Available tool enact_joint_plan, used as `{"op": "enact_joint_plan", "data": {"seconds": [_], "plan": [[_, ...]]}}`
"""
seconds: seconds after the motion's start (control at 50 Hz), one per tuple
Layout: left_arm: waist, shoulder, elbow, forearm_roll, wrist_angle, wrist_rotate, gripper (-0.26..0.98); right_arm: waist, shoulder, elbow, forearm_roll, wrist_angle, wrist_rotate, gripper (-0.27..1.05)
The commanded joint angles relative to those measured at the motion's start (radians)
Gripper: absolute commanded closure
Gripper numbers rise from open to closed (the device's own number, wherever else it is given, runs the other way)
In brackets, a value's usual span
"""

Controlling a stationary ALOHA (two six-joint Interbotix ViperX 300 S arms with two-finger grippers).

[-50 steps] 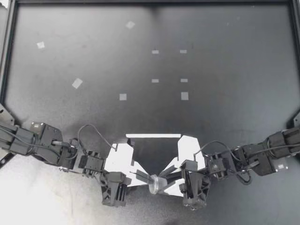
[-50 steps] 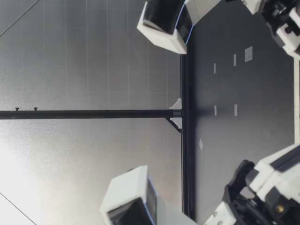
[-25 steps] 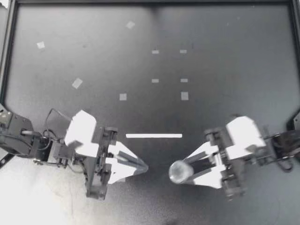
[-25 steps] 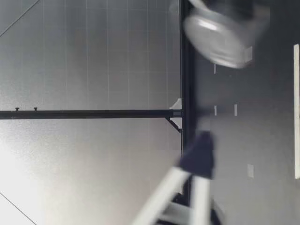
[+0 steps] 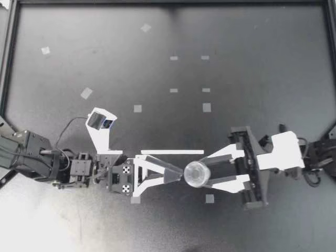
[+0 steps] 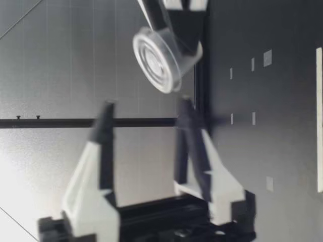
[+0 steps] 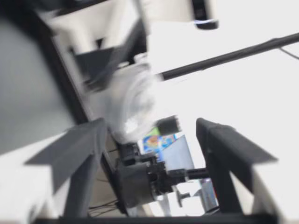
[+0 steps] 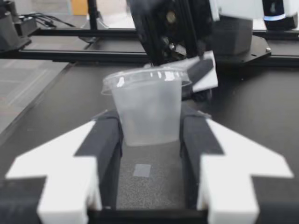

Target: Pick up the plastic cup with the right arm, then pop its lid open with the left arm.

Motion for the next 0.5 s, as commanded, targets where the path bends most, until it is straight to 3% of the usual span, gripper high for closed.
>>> {"op": "enact_joint_plan", "data": {"seconds": [0.0, 0.48], "plan": [[-0.002, -0.031, -0.020, 0.014, 0.018, 0.000, 0.03, -0.008, 0.002, -0.028, 0.002, -0.015, -0.002, 0.39], [0.000, -0.120, 0.020, 0.015, 0.018, 0.115, 0.03, -0.002, 0.075, -0.018, 0.005, 0.081, 0.146, 0.39]]}}
